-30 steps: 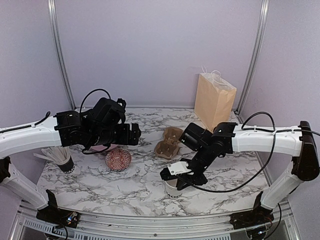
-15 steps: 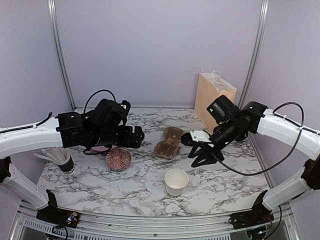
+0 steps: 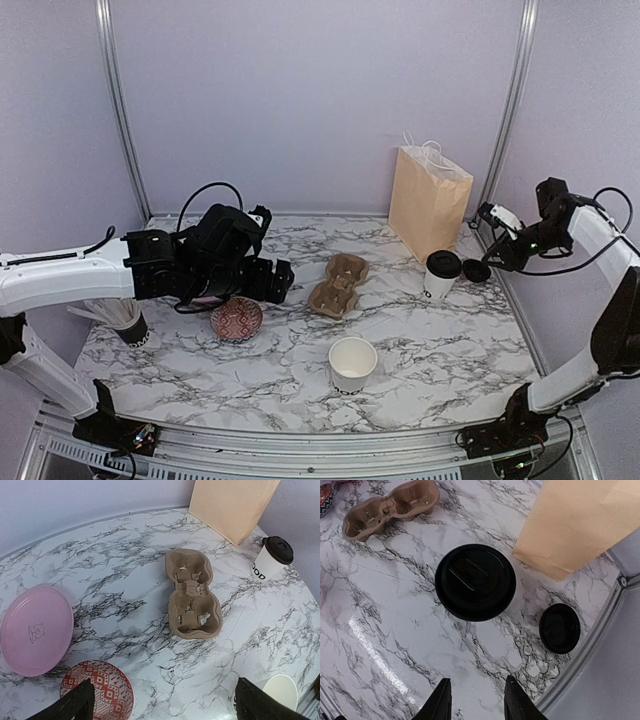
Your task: Pack the takeout coffee
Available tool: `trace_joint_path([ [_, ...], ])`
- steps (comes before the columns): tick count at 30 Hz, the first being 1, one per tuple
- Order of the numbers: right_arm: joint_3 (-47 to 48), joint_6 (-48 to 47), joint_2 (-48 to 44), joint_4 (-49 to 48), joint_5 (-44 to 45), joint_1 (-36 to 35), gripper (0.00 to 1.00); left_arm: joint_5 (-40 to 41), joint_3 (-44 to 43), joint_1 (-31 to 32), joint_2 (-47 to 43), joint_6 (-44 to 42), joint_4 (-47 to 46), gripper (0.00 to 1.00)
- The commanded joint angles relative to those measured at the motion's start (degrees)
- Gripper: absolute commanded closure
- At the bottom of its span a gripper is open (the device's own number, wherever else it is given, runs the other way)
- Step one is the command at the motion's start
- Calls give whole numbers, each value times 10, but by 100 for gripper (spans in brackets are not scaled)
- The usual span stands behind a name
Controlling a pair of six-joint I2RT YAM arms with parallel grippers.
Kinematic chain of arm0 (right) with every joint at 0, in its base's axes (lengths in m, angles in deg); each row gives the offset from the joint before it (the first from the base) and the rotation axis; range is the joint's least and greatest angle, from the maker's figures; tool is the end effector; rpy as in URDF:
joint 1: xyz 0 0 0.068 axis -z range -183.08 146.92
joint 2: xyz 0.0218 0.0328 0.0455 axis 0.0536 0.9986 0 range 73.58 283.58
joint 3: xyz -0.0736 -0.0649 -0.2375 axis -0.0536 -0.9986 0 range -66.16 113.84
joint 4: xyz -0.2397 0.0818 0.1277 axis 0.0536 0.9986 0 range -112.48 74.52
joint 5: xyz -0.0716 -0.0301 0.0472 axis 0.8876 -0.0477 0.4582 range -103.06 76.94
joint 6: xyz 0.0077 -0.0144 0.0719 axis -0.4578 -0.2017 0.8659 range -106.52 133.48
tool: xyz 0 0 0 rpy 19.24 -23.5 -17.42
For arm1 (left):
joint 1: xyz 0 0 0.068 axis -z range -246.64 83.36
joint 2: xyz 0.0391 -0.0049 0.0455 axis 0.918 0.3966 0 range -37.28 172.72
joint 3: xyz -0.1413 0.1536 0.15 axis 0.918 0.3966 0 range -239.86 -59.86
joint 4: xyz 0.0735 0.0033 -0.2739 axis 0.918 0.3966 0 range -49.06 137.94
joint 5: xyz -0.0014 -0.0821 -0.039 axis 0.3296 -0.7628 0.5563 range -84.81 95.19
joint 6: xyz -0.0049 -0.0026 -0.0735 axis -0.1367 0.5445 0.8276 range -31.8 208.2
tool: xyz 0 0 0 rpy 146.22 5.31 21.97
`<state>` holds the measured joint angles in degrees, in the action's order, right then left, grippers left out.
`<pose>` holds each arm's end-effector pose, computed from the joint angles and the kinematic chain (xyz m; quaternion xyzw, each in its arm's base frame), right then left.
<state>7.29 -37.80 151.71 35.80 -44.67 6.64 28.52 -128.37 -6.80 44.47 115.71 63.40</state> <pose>0.3004 -0.0186 0.2811 -0.3916 0.8520 0.1140 0.3283 0.2049 -0.3038 0.2792 0.1540 0.8627 -0.1785 0.4475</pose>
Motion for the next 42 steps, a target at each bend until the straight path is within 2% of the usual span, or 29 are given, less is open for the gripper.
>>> trace_joint_path([
  [1,-27,-22,34,-88,106,13,65,-14,-4,-2,3,-14,-15,1],
  [4,-48,-38,64,-154,172,14,63,-15,9,-2,-11,-19,-22,1],
  [9,-43,-60,120,-212,208,14,56,-29,17,-2,-19,-26,-27,1],
  [18,8,-45,240,-207,224,14,54,-54,3,-2,5,-31,-27,1],
  [25,11,-25,281,-240,245,14,53,-57,2,-2,9,-35,-27,1],
  [34,34,-12,326,-252,247,14,54,-73,0,-2,19,-34,-28,1],
  [42,46,-7,355,-257,242,13,62,-82,0,-2,25,-33,-28,1],
])
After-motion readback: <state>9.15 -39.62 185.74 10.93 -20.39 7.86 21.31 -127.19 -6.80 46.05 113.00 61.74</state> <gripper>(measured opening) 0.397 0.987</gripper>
